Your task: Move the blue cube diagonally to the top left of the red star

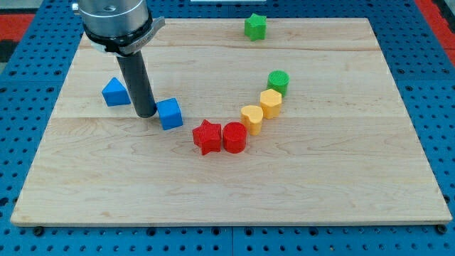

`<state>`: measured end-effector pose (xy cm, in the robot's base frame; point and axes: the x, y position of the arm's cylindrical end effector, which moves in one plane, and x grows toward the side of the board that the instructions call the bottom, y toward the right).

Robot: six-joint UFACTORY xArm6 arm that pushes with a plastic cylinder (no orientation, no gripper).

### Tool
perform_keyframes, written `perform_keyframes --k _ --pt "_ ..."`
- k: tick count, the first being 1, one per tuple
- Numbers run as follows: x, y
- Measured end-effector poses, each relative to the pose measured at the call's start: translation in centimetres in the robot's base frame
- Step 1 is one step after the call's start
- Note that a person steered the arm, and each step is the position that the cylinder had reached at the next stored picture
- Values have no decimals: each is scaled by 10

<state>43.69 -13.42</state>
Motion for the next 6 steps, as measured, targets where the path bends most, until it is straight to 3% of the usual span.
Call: perform_keyframes --k 6 --pt "-2 10"
